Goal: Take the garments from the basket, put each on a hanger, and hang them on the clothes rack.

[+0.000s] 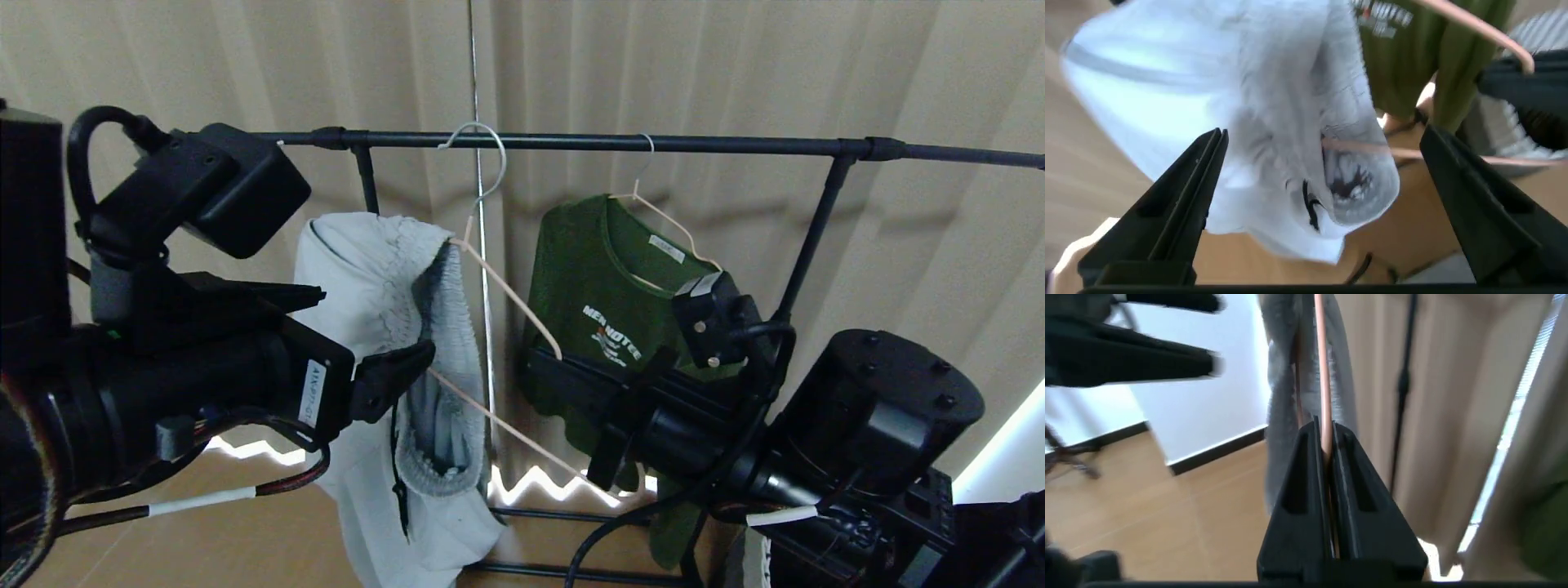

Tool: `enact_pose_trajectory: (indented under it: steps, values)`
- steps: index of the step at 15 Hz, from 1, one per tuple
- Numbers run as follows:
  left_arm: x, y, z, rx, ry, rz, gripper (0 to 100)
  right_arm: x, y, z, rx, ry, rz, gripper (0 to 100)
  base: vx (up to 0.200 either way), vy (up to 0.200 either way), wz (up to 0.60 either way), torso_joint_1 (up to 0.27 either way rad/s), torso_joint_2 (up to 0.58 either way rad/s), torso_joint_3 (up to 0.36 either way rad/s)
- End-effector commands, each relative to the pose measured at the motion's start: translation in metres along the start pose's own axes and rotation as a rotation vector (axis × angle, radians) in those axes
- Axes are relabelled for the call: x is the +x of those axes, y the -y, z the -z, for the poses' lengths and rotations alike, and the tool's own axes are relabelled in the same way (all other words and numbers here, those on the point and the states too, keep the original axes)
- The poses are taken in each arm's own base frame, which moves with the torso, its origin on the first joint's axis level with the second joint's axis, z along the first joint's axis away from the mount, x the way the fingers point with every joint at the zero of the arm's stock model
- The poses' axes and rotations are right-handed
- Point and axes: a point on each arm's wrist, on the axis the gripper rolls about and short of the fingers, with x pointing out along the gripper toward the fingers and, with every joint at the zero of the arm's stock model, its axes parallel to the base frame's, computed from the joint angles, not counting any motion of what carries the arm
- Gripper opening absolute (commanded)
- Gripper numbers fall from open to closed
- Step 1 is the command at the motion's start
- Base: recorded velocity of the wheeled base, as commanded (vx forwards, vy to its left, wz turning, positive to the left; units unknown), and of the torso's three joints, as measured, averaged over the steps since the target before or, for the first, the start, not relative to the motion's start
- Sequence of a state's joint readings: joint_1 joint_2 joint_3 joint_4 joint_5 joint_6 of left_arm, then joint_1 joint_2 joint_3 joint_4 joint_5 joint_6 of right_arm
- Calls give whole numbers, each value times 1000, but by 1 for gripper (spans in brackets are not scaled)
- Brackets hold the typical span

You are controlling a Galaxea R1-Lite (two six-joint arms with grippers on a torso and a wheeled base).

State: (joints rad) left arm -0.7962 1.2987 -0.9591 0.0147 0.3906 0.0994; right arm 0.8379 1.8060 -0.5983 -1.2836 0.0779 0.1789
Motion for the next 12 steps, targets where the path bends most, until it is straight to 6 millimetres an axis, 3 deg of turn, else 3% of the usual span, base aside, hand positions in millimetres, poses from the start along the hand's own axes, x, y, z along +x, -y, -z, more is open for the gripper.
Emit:
enact_pose_trajectory:
  steps: [1, 7, 12]
  values:
    - [-12, -7, 10, 5, 46, -6, 100, -11, 5, -14, -19, 37, 21, 0, 0, 0, 0, 0, 0, 0]
    - [-8, -32, 38, 204, 193, -32, 100, -50, 6, -42, -81, -26, 45, 0, 0, 0, 0, 0, 0, 0]
    - [-4, -52, 38, 426, 277, 101, 100, -81, 3, -40, -71, -110, -2, 0, 0, 0, 0, 0, 0, 0]
